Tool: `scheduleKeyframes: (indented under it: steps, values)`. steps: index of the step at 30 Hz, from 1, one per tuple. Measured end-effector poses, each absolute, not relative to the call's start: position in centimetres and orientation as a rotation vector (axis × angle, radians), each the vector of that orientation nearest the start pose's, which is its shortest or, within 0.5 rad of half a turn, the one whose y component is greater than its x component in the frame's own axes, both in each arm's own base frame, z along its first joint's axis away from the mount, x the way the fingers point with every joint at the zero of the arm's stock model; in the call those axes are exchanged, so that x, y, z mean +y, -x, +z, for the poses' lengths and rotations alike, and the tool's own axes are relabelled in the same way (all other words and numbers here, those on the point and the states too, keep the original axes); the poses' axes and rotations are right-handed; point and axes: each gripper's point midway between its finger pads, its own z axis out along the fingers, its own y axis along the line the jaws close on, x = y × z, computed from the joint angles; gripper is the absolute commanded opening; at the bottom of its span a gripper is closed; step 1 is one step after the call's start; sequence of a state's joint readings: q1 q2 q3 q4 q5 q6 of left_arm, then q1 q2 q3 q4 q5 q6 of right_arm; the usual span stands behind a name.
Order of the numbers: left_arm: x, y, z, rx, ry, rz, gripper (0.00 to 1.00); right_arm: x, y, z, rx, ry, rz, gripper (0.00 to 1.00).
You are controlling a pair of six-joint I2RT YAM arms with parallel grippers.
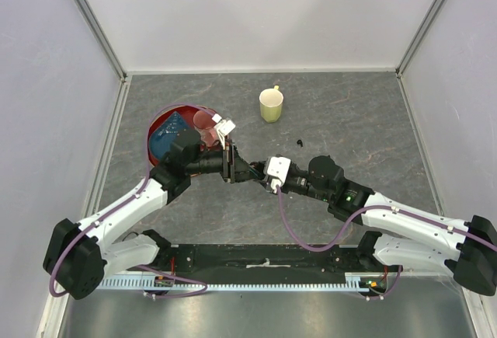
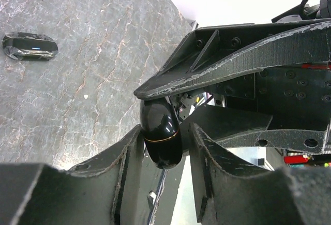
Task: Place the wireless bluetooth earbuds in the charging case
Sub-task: Pick up the charging case at the center of the board.
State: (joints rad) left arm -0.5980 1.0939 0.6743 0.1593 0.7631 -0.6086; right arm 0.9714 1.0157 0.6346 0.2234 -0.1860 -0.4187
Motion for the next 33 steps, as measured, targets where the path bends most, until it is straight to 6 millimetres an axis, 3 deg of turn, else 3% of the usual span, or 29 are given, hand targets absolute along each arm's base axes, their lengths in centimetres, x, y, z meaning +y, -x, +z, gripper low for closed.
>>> scheduleKeyframes:
  steps: [4,7,8,17,22,27,33]
  values:
    - [-29.4,-18.3,22.4,1.950,-0.597,-1.499,0.46,31.6,-19.6,22.6,1.255,1.229,0.570,0.00]
    - [-29.4,-18.5,22.4,1.945,-0.595,-1.496,0.36,31.6,-19.6,22.7,1.252,1.226,0.572,0.00]
    - [-29.4,-18.5,22.4,1.947,-0.594,-1.495,0.28,31.7,-19.6,22.8,1.251,1.225,0.573,0.00]
    - [-29.5,-18.7,22.1,1.960,-0.583,-1.494,0.02,31.6,-19.7,22.6,1.248,1.226,0.563,0.01]
    - [-29.5,-18.7,22.1,1.960,-0.579,-1.489,0.02,31.6,-19.7,22.6,1.250,1.219,0.565,0.47]
    - [-29.5,-18.9,22.2,1.949,-0.570,-1.468,0.02,31.6,-19.8,22.7,1.273,1.186,0.586,0.81]
    - [-28.4,-19.7,23.2,1.867,-0.524,-1.362,0.02,30.6,-20.0,25.1,1.305,1.032,0.623,0.97]
